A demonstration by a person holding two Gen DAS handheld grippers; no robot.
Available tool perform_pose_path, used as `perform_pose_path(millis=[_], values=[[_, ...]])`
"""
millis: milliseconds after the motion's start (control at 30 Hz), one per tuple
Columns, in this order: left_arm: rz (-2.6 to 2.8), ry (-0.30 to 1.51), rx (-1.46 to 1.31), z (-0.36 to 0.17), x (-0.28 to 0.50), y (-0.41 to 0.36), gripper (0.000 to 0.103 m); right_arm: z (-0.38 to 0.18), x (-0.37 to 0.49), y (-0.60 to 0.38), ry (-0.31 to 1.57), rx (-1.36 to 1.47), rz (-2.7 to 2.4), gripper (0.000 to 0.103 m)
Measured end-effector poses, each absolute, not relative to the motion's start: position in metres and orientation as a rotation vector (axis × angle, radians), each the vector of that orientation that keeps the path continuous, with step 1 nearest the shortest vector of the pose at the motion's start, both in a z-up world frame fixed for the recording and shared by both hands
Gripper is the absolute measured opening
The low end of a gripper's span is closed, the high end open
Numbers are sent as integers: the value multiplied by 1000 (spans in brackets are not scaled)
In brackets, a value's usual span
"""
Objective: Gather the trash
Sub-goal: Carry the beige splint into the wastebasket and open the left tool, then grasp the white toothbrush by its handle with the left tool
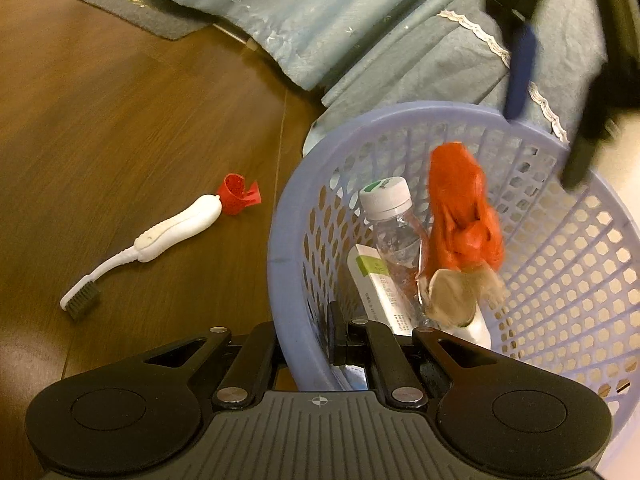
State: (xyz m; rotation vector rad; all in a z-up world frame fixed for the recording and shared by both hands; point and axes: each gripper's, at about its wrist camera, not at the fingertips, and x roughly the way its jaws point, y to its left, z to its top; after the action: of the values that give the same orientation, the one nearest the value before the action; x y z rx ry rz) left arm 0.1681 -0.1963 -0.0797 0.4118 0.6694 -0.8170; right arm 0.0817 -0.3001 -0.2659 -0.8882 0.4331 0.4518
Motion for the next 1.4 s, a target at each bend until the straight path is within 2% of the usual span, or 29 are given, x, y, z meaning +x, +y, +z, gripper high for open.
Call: perform_pose_path(millis=[467, 767, 967, 1100, 1333, 1400], values=[[-470, 886, 383, -156, 161, -73, 48, -267, 83, -297, 434, -901, 454, 2], [-444, 920, 351, -190, 160, -73, 48, -268, 84, -297, 431, -903, 456, 2], [-440, 1021, 249, -223, 154, -87, 48, -266, 82, -298, 433, -896, 451, 2], [-497, 1059, 266, -244, 143, -106, 41, -266, 82, -298, 434, -895, 451, 2], [-549, 1089, 337, -268, 148, -128, 37, -266, 82, -298, 434, -896, 450, 2], [-559, 1098, 358, -273, 149, -130, 32, -266, 82, -297, 435, -895, 450, 2]])
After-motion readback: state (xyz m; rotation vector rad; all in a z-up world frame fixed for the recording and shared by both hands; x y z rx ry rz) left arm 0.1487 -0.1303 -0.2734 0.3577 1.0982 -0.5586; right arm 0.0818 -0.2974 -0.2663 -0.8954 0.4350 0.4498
